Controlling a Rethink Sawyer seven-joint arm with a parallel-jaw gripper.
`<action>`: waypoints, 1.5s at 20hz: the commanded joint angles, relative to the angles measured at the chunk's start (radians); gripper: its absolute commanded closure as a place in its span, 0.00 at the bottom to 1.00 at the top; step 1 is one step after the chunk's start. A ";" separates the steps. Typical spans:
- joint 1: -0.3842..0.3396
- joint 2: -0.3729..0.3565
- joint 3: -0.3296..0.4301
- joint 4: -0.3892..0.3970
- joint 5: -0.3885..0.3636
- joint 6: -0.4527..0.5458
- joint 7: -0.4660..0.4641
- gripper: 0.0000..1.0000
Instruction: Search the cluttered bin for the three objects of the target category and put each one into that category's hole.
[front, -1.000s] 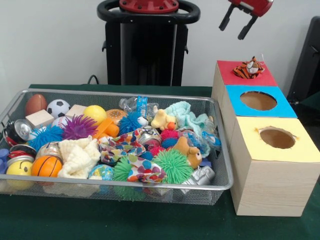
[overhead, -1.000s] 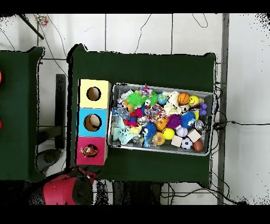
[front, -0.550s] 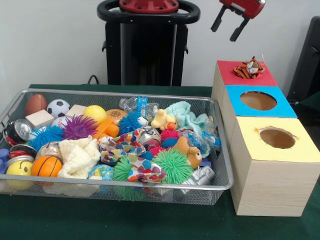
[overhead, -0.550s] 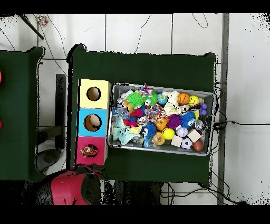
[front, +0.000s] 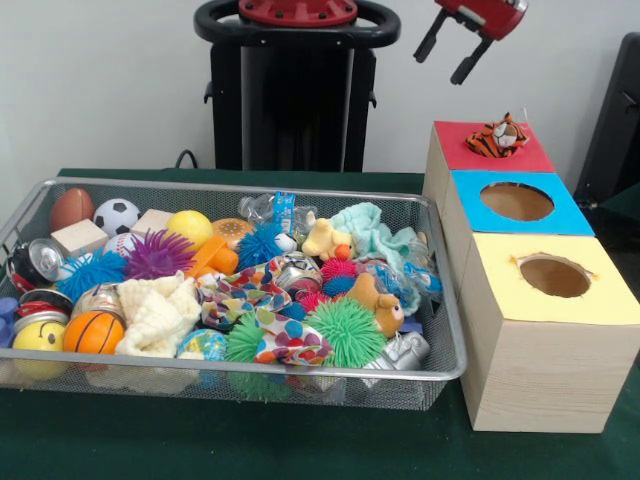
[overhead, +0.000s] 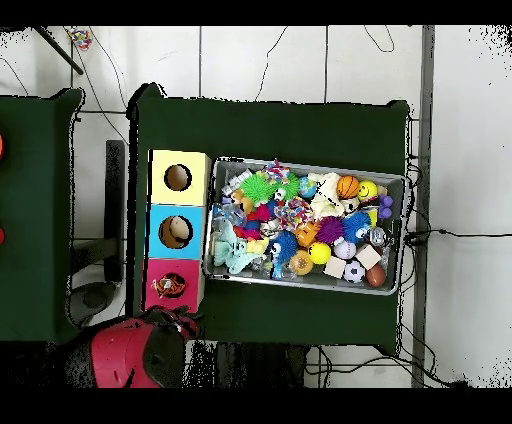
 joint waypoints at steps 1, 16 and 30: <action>0.012 0.061 -0.010 -0.094 0.016 0.137 0.228 0.00; -0.058 0.048 0.127 -0.119 0.072 0.009 0.093 0.00; -0.184 0.027 0.287 -0.128 0.030 -0.044 0.022 0.00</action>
